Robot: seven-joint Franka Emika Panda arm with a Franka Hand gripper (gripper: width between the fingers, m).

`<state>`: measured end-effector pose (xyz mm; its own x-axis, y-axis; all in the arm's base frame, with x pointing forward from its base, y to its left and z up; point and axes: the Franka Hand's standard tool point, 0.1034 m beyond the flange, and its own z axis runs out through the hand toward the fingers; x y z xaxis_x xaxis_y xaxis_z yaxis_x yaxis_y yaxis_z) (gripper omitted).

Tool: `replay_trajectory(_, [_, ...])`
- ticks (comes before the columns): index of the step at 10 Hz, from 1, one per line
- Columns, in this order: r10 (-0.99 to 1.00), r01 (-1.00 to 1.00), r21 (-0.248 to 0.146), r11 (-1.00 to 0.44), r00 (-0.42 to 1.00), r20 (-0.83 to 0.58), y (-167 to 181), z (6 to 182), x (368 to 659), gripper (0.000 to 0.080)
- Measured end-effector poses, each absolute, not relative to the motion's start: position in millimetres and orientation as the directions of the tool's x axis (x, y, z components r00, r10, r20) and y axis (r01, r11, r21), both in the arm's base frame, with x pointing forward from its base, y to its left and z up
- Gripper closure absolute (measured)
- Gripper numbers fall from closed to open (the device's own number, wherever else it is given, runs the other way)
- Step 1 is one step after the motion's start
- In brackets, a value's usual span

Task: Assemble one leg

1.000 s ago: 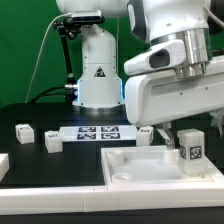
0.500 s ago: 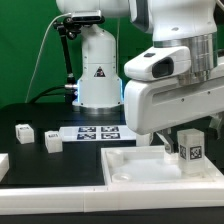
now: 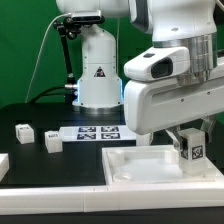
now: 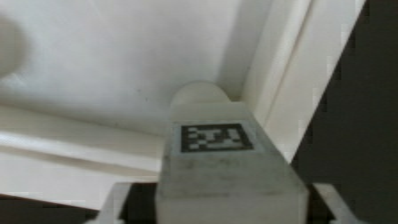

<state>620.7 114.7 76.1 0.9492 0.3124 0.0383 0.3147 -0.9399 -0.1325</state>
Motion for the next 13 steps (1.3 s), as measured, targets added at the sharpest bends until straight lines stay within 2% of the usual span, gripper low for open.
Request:
replay_trajectory(1, [0.311,0.313,-0.132,-0.940,0.950,0.038,114.7,76.1,620.7,0.0506])
replay_trajectory(3, [0.043,0.043,-0.147,-0.988,0.999,0.004,114.6,75.1,620.4,0.0506])
replay_trajectory(6, [-0.337,-0.339,-0.138,-0.931,0.941,-0.041,114.3,74.2,621.3,0.0506])
replay_trajectory(7, [-0.508,-0.511,-0.133,-0.849,0.859,-0.052,114.0,74.1,621.6,0.0506])
replay_trajectory(10, [-0.795,-0.799,-0.116,-0.591,0.601,-0.089,114.6,73.5,621.0,0.0506])
replay_trajectory(13, [-0.891,-0.900,-0.101,-0.423,0.434,-0.134,114.6,73.5,620.6,0.0506])
